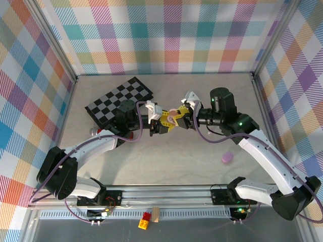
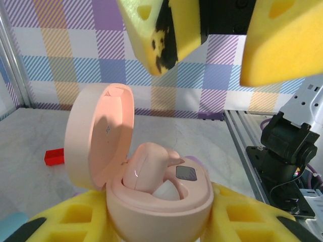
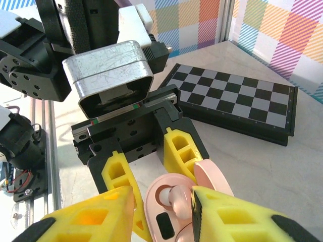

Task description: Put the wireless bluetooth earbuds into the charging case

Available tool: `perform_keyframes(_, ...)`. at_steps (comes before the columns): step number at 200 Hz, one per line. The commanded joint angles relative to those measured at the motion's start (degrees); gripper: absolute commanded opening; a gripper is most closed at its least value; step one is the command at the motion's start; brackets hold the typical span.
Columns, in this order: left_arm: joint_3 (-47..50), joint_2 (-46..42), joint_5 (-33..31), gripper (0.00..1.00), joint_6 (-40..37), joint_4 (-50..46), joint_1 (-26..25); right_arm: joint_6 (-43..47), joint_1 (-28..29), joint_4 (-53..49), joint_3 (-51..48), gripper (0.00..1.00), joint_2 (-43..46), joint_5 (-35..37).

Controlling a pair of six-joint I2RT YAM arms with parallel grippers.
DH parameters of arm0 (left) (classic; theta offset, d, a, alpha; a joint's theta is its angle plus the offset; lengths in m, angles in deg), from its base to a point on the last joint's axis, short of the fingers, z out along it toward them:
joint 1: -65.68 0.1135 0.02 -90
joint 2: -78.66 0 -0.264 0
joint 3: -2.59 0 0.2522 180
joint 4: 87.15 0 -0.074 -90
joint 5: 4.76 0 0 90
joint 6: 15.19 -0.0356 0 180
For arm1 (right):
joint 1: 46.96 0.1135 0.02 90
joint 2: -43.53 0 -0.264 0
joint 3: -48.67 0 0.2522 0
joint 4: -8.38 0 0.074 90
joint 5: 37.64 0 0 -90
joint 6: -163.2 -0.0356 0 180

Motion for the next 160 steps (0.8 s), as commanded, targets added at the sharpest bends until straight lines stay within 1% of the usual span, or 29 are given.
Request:
perform_keyframes(1,-1.33,-1.24,0.18,0.35,-0.92,1.33,-0.06,-2.91,-0.25,1.19,-1.31,0.31,1.67,-0.84)
perform_keyframes(21,-1.31,-1.20,-1.34,0.35,-1.64,1.00,0.01,-6.91,-0.31,0.16,-1.33,0.26,1.49,-0.39)
perform_keyframes(24,-1.35,-1.17,-1.48,0.35,-1.69,0.98,0.03,-8.97,-0.26,0.00,-1.30,0.25,1.39,-0.35)
perform_keyframes(51,-1.56,-1.02,-2.00,0.35,-2.11,1.20,0.03,-17.40,-0.01,-1.57,0.63,0.22,-1.65,1.88)
perform_keyframes(57,-1.62,-0.98,-2.20,0.35,-2.13,1.15,0.03,-19.26,0.16,-3.03,1.89,0.23,-2.74,2.40)
perform_keyframes(69,-1.65,-1.06,-2.58,0.35,-2.38,0.99,0.03,-23.22,0.23,-5.53,4.48,0.30,-4.69,3.56)
perform_keyframes(81,-1.58,-1.15,-2.85,0.35,-2.64,0.82,0.03,-25.31,0.37,-6.72,5.56,0.33,-5.66,4.53)
perform_keyframes(114,-1.32,-1.32,-3.16,0.35,-3.44,0.80,0.02,-27.35,0.37,-6.69,5.72,0.33,-6.56,5.63)
perform_keyframes(160,-1.24,-1.55,-3.51,0.35,-3.56,0.80,0.05,-27.76,0.41,-7.54,6.43,0.32,-8.24,4.44)
